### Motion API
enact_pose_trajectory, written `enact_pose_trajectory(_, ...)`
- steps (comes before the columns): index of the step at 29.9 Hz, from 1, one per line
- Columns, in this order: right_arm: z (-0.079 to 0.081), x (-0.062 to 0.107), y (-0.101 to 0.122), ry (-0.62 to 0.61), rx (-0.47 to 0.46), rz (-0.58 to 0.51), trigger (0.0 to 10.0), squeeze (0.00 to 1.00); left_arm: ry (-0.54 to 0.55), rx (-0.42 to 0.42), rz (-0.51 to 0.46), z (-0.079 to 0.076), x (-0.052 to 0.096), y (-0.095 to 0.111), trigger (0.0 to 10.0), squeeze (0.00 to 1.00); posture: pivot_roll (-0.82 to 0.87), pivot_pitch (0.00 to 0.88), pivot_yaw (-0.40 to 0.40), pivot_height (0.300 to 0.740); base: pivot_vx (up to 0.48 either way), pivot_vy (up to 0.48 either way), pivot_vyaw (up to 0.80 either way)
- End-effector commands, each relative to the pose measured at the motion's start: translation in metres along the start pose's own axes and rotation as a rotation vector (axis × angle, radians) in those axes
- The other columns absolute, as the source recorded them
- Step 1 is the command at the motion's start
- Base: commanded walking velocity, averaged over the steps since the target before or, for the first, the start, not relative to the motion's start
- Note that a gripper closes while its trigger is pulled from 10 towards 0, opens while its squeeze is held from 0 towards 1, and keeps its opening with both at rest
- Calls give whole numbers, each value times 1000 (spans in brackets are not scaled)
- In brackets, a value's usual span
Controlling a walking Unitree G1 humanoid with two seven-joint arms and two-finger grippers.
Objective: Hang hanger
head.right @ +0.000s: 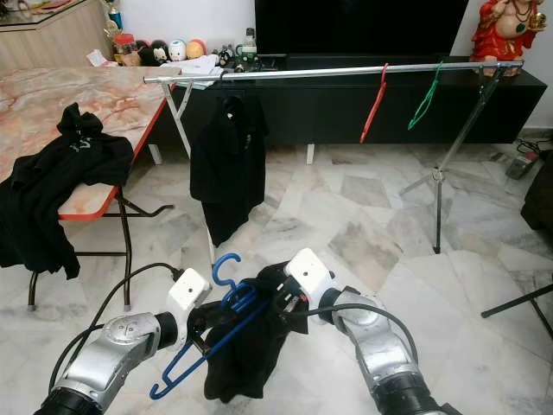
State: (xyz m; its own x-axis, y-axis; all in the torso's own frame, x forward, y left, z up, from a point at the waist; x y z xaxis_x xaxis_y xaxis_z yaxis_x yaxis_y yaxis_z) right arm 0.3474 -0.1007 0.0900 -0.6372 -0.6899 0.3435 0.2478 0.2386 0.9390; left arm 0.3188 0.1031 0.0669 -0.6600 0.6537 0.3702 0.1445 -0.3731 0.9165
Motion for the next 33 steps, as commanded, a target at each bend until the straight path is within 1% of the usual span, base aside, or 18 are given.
enact_pose_trajectory(1,2,-1,11,24,-3,-46,10000,0,13,18,-31,4,3,4,10000,0,103,69,35,740,0,0,0)
enact_pose_trajectory(3,9,-1,14,86,11,-64,10000,0,6,23,-36,3,3,5,10000,0,104,69,35,740,0,0,0)
enact_pose_trajectory(4,9,-1,14,86,11,-64,10000,0,6,23,-36,3,3,5,10000,0,104,69,35,740,0,0,0)
enact_pose_trajectory(5,13,1,16,127,17,-79,10000,0,-2,31,-42,3,3,6,10000,0,104,69,35,740,0,0,0)
enact_pose_trajectory(6,22,5,23,212,39,-107,10000,0,-23,47,-63,0,4,9,10000,0,99,69,37,740,0,0,0)
enact_pose_trajectory(8,24,8,25,244,67,-106,10000,0,-44,56,-80,-2,5,12,10000,0,99,69,37,740,0,0,0)
enact_pose_trajectory(9,19,6,25,220,82,-91,10000,0,-90,54,-94,-8,6,15,10000,0,98,69,36,740,0,0,0)
enact_pose_trajectory(10,19,6,25,220,82,-91,10000,0,-90,54,-94,-8,6,15,10000,0,98,69,36,740,0,0,0)
enact_pose_trajectory(13,11,5,24,190,125,-52,10000,0,-177,28,-104,-20,10,19,10000,0,102,69,35,740,0,0,0)
enact_pose_trajectory(15,10,4,24,191,139,-39,10000,0,-188,24,-106,-21,11,19,10000,0,101,70,35,740,0,0,0)
enact_pose_trajectory(18,15,7,28,253,183,-23,10000,0,-205,36,-136,-21,14,25,10000,0,99,74,33,740,0,0,0)
enact_pose_trajectory(19,15,7,28,253,183,-23,10000,0,-205,36,-136,-21,14,25,10000,0,99,74,33,740,0,0,0)
enact_pose_trajectory(22,9,7,28,242,217,-1,10000,0,-251,65,-189,-26,16,35,10000,0,92,86,31,740,0,0,0)
enact_pose_trajectory(27,10,13,36,281,225,-16,10000,0,-225,42,-150,-23,14,29,10000,0,89,89,32,740,0,0,0)
enact_pose_trajectory(29,9,18,43,292,251,-19,10000,0,-145,44,-113,-12,9,21,10000,0,77,98,36,740,0,0,0)
enact_pose_trajectory(33,9,22,42,308,275,-1,10000,0,-114,51,-103,-7,6,20,10000,0,77,110,41,740,0,0,0)
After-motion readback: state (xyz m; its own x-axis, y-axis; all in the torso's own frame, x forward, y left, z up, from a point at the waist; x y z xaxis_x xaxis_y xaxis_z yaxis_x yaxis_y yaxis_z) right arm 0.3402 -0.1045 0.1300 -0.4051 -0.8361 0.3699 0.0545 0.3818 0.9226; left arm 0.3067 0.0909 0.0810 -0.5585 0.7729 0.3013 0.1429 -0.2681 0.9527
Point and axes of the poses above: a point about 5 cm out from each wrist's last joint towards the gripper, its own x axis pointing back from the gripper into the wrist, its own y axis along the axis of the wrist's last joint, z = x × y, the point moved 3 cm from there along -x, pointing out of the wrist towards the gripper, and after that the axes turned 11 degrees about -x, right-handed, at the moved point
